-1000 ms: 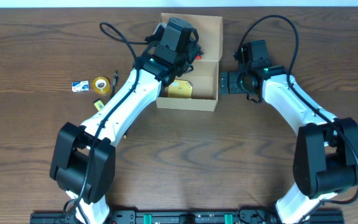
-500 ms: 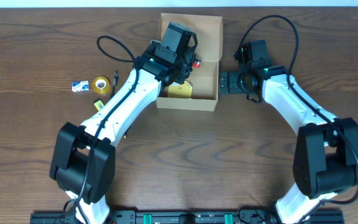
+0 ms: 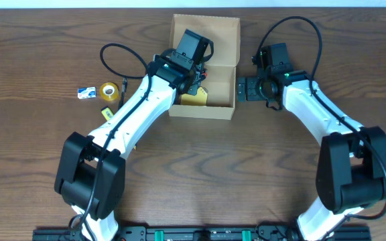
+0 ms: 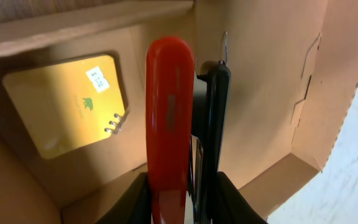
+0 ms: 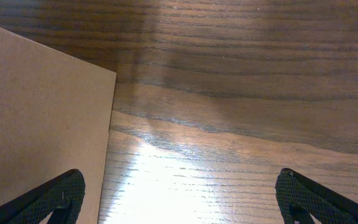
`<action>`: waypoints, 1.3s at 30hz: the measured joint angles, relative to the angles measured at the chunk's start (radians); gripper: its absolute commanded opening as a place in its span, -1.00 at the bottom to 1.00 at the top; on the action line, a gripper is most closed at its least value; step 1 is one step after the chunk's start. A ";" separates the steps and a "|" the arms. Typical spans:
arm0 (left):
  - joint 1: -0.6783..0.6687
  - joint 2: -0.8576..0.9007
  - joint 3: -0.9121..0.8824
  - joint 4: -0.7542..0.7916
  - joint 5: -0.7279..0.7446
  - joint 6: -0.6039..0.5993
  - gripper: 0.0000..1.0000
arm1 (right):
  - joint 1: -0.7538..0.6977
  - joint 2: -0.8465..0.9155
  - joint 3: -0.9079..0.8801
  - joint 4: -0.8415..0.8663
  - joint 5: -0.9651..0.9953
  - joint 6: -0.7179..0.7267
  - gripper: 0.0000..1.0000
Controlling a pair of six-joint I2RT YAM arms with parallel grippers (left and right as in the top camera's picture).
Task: Pack container
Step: 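Lift the red stapler with the left gripper and carry it over the box, then lower the stapler into the box beside the notepad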
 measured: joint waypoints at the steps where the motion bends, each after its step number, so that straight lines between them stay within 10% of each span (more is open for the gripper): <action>1: -0.001 0.000 0.000 -0.001 -0.002 0.003 -0.88 | 0.000 0.000 0.000 0.000 0.000 0.000 0.99; 39: -0.050 0.164 0.000 0.046 -0.080 -0.012 -0.88 | 0.000 0.000 0.000 0.000 0.000 0.000 0.98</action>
